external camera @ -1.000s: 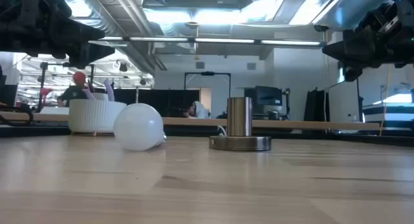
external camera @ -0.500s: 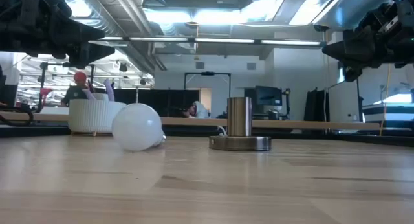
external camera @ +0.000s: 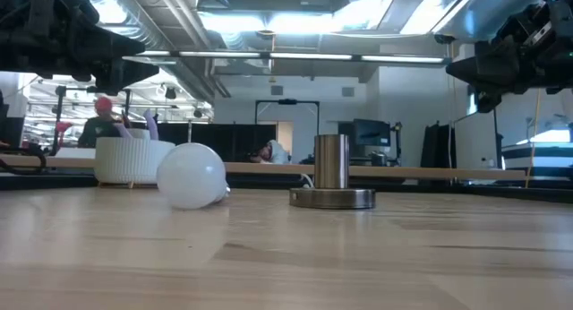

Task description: Screw lightbulb

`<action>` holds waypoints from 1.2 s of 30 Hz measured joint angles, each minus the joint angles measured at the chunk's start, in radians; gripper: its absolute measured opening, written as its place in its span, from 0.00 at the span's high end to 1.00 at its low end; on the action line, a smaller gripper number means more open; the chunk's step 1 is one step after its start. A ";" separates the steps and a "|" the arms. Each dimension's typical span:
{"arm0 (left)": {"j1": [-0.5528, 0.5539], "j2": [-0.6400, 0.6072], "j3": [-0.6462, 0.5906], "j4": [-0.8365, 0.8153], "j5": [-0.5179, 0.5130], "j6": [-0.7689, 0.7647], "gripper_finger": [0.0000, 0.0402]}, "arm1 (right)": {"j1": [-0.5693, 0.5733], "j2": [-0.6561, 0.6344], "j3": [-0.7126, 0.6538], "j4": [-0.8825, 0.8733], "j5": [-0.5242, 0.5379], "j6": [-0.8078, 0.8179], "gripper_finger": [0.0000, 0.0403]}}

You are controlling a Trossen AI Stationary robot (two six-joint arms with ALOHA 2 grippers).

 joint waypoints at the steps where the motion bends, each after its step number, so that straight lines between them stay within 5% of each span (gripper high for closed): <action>1: 0.000 0.000 0.000 0.000 0.000 0.000 0.21 | 0.000 0.000 0.000 0.000 0.000 0.000 0.98; 25: 0.000 0.000 0.000 0.077 0.000 0.028 0.21 | 0.000 0.000 0.005 0.019 0.008 0.035 0.98; 30: -0.001 -0.001 0.000 0.139 -0.001 -0.140 0.21 | 0.000 0.000 0.014 0.020 -0.009 0.238 0.98; 36: -0.001 -0.002 0.000 0.147 -0.003 -0.281 0.21 | -0.001 0.000 0.016 0.031 0.001 0.235 0.98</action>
